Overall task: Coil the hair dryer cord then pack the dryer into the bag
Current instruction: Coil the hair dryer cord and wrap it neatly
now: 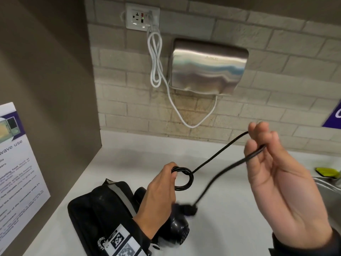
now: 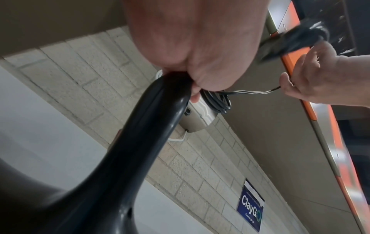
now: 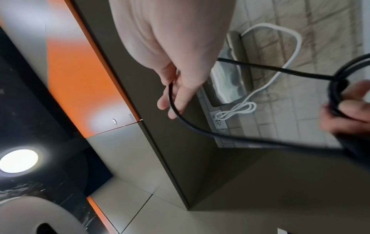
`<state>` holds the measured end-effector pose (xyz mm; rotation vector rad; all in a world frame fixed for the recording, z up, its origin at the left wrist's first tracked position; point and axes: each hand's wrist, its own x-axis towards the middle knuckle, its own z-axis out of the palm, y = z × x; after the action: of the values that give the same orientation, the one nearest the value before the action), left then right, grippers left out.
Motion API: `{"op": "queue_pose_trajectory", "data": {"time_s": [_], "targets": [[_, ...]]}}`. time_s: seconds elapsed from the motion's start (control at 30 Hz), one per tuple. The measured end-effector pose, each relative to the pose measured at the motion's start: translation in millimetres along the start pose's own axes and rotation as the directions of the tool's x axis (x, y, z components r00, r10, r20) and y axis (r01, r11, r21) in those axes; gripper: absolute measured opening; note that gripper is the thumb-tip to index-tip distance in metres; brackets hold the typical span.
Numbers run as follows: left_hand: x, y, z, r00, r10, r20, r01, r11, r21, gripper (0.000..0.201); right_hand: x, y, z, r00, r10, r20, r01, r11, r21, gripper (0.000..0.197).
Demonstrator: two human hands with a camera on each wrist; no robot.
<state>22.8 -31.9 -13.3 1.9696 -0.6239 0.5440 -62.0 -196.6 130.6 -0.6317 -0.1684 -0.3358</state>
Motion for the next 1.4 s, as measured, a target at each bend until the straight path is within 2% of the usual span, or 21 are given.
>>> {"op": "queue_pose_trajectory", "data": {"time_s": [0.1,0.17,0.23,0.3,0.37,0.43,0.5,0.53,0.6,0.67,0.73,0.8,0.83,0.87,0.93,1.07,1.13,1.2,1.27,1.33,1.4], "targets": [[1,-6,-3,0.998,-0.067,0.011,0.068,0.997,-0.038,0.042,-2,-8,6,0.977,0.197,0.077,-0.176,0.958,-0.225,0.04],[1,-12,-6,0.996,-0.085,0.002,0.085,0.995,-0.043,0.041,-5,-10,-6,0.953,0.3,0.042,-0.264,0.891,-0.369,0.037],[1,-15,-8,0.997,-0.082,-0.008,0.082,0.996,-0.032,0.043,-8,-11,-19,0.939,0.345,0.003,-0.308,0.842,-0.443,0.037],[1,-14,-9,0.996,-0.089,-0.009,0.089,0.995,-0.05,0.044,-11,-12,-29,0.934,0.356,-0.042,-0.326,0.795,-0.512,0.047],[2,-13,-9,0.997,-0.082,0.001,0.082,0.995,-0.05,0.04,-12,-14,-34,0.934,0.338,-0.113,-0.337,0.736,-0.587,0.044],[4,-12,-8,0.998,-0.056,0.012,0.057,0.998,-0.026,0.033,-11,-13,-35,0.951,0.266,-0.158,-0.301,0.677,-0.672,0.036],[7,-12,-8,0.999,-0.043,0.016,0.044,0.999,-0.017,0.029,-6,-10,-36,0.978,0.147,-0.148,-0.207,0.593,-0.778,0.036],[8,-12,-8,0.999,-0.038,0.014,0.038,0.999,-0.012,0.027,-3,-7,-37,0.99,0.071,-0.122,-0.141,0.505,-0.851,0.038],[8,-12,-8,0.999,-0.031,0.012,0.031,0.999,-0.005,0.026,4,0,-39,0.997,-0.081,-0.007,0.009,0.187,-0.982,0.043],[8,-10,-7,0.999,-0.033,0.023,0.033,0.999,-0.005,0.025,10,7,-41,0.973,-0.122,0.195,0.183,-0.108,-0.977,0.044],[9,-9,-7,0.999,-0.038,0.038,0.038,0.999,-0.002,0.025,16,17,-39,0.937,0.005,0.348,0.332,-0.319,-0.888,0.04],[9,-9,-6,0.999,-0.041,0.035,0.041,0.999,0.005,0.025,18,30,-33,0.921,0.201,0.334,0.389,-0.527,-0.755,0.04],[9,-9,-5,0.998,-0.049,0.03,0.049,0.999,0.008,0.023,19,36,-30,0.913,0.249,0.324,0.406,-0.629,-0.663,0.039],[9,-10,-5,0.998,-0.059,0.027,0.059,0.998,0.014,0.021,19,43,-29,0.901,0.285,0.327,0.428,-0.709,-0.561,0.036],[9,-9,-4,0.997,-0.073,0.032,0.072,0.997,0.03,0.021,19,58,-28,0.883,0.367,0.292,0.459,-0.804,-0.377,0.029],[9,-3,0,0.995,-0.073,0.061,0.071,0.997,0.039,0.014,18,79,-33,0.817,0.504,0.281,0.566,-0.793,-0.224,0.024],[9,-4,1,0.994,-0.074,0.079,0.071,0.997,0.033,0.013,19,80,-29,0.8,0.536,0.27,0.596,-0.764,-0.246,0.018],[10,-6,1,0.991,-0.084,0.105,0.083,0.996,0.009,0.022,22,78,-26,0.79,0.523,0.32,0.613,-0.7,-0.368,0.009],[10,-6,0,0.987,-0.102,0.122,0.1,0.995,0.023,0.033,30,71,-18,0.754,0.561,0.342,0.641,-0.512,-0.572,0.008],[8,-4,-3,0.991,-0.067,0.115,0.062,0.997,0.047,0.031,38,66,-14,0.738,0.57,0.362,0.595,-0.295,-0.748,0.019],[6,-3,-6,0.993,-0.026,0.113,0.024,1.0,0.019,0.022,47,65,-17,0.767,0.539,0.35,0.48,-0.118,-0.869,0.024]]}}
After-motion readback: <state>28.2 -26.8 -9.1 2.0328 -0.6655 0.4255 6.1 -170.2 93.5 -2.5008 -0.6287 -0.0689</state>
